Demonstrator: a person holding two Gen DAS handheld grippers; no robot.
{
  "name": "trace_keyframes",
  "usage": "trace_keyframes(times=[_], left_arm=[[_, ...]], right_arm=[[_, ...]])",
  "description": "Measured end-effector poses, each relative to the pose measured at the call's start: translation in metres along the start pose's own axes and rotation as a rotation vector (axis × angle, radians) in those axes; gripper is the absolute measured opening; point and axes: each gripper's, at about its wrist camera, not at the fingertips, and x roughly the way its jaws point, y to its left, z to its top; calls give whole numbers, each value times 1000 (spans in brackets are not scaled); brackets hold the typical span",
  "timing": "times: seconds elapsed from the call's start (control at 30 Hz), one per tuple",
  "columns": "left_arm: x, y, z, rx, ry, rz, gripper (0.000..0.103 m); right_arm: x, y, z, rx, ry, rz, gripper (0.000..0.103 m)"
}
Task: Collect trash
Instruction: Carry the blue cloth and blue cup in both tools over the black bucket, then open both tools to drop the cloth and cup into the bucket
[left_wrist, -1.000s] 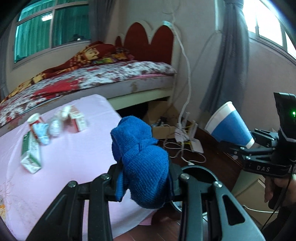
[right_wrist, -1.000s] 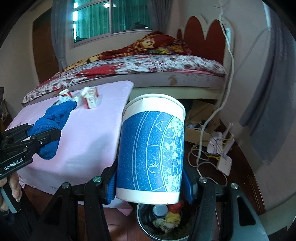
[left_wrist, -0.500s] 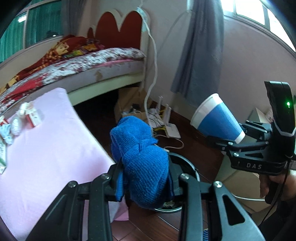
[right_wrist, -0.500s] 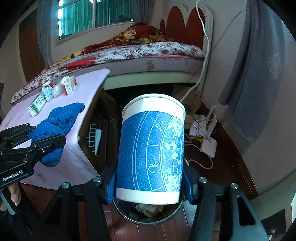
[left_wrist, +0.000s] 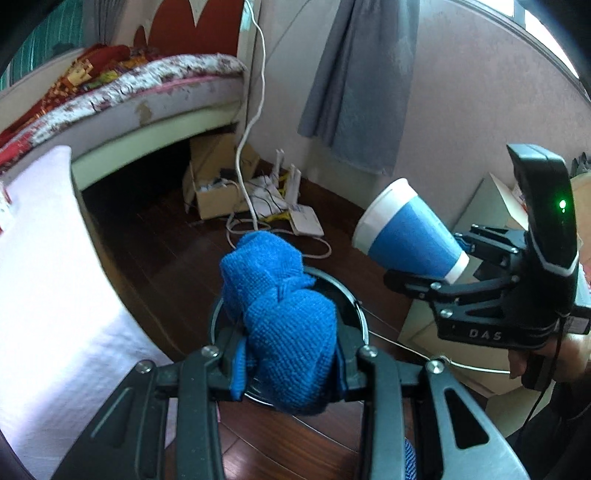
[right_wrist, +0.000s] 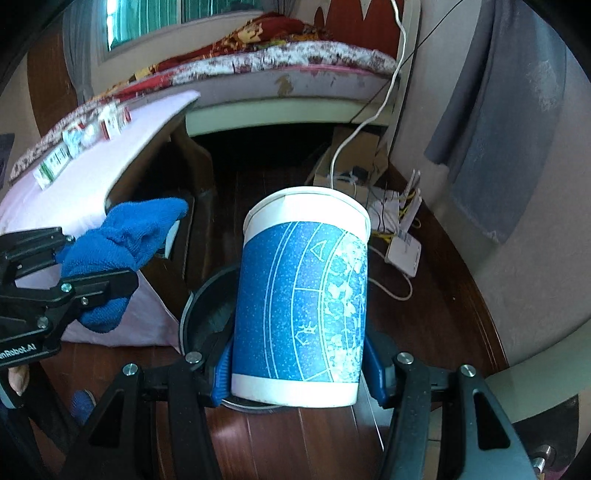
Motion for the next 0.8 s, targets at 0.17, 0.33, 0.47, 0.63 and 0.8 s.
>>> trace_keyframes(times=[0.17, 0.33, 0.47, 0.63, 0.8], left_arm=[[21, 3, -6, -10, 44, -20, 37], [43, 7, -13, -26, 96, -53, 38], [61, 12, -18, -65, 129, -94, 48], [69, 23, -24, -148, 125, -62, 93], [65, 30, -30, -160, 119, -12, 96]], right_arm=[[24, 2, -10, -42, 52, 2, 59], [51, 12, -16, -102, 111, 23, 60], [71, 19, -20, -157, 161, 33, 61], [99, 23, -31, -229, 238, -74, 103], [99, 9, -26, -194, 251, -100, 103]])
